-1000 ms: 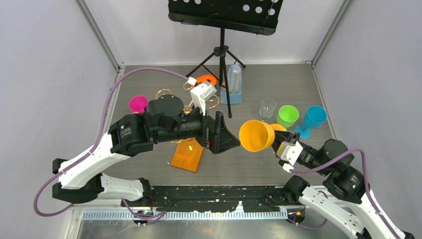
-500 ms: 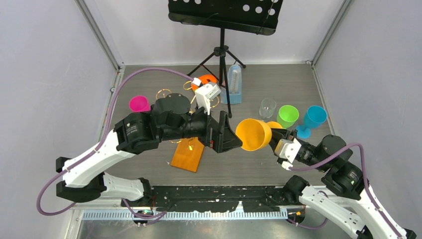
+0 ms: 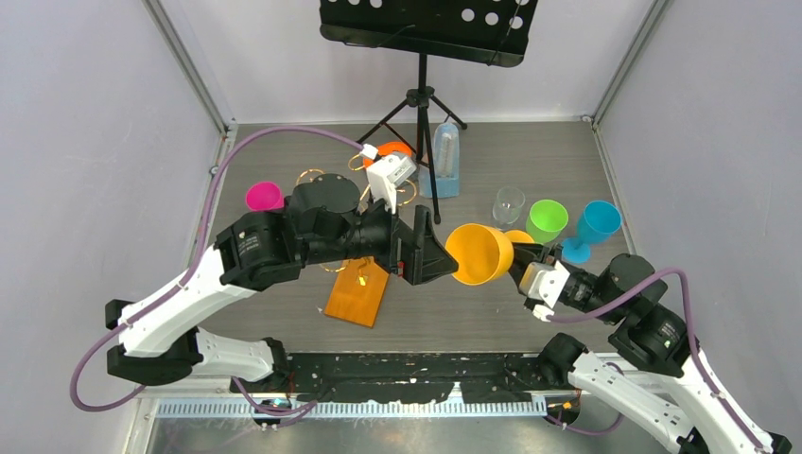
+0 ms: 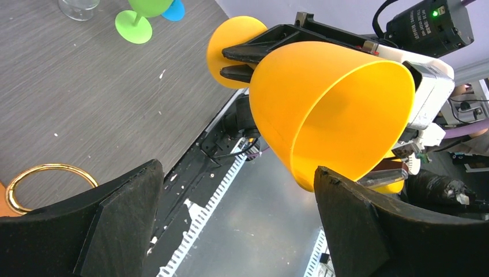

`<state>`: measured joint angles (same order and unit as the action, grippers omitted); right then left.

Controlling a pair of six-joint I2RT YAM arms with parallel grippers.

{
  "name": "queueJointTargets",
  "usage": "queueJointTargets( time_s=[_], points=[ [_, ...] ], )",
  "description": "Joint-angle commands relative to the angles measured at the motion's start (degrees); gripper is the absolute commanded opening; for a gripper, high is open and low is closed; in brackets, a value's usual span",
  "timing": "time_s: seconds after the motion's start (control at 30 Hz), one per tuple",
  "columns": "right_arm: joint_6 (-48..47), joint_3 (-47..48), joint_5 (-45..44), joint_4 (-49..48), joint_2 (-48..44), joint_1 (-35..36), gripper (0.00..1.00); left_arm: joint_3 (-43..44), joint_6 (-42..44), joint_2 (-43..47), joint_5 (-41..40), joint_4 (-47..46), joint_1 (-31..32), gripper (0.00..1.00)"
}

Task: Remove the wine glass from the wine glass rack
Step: Place the wine glass at the center of the board.

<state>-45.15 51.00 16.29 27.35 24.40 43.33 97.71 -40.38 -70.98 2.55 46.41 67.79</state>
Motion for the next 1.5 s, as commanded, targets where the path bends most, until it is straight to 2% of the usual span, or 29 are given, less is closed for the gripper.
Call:
queueJointTargets(
  time_s=[0.0, 0.27, 0.57, 0.73, 0.9, 1.23, 1.33, 1.4, 1.47],
  points=[
    [0.2, 0.2, 0.4, -4.0, 1.2, 0.1, 0.06, 2.2, -0.7, 1.1, -1.7, -0.3, -0.8, 0.99],
    [0.8, 0.0, 1.0, -5.9, 1.9, 0.2, 0.06, 2.4, -0.9, -0.2, -1.8, -0.3, -1.5, 0.98],
    [0.1, 1.2, 0.0, -7.0, 5.1, 0.9, 0.06, 5.9, 0.2, -3.0, -4.9, 3.2, -2.0, 0.88],
    [-0.1, 1.9, -1.8, -7.7, 6.7, 1.5, 0.06, 7.4, 1.1, -3.9, -5.6, 4.8, -2.3, 0.75],
    [-0.3, 2.4, -3.0, -8.8, 7.9, 2.3, 0.06, 8.3, 1.7, -4.6, -5.9, 5.8, -2.6, 0.55],
    [-1.3, 4.4, -8.9, -10.5, 12.0, 6.7, 0.06, 8.7, 2.4, -4.5, -5.1, 6.3, -3.5, 0.31],
    [-1.7, 5.4, -10.4, -10.4, 13.1, 8.5, 0.06, 8.6, 2.6, -4.2, -4.9, 6.5, -3.7, 0.16],
    [-2.1, 5.9, -12.4, -10.5, 13.9, 9.7, 0.06, 8.7, 2.8, -3.9, -5.0, 6.8, -3.9, 0.00],
    [-2.0, 6.4, -13.7, -10.7, 14.8, 10.6, 0.06, 8.9, 3.1, -3.5, -5.1, 7.2, -4.2, 0.00]
  ],
)
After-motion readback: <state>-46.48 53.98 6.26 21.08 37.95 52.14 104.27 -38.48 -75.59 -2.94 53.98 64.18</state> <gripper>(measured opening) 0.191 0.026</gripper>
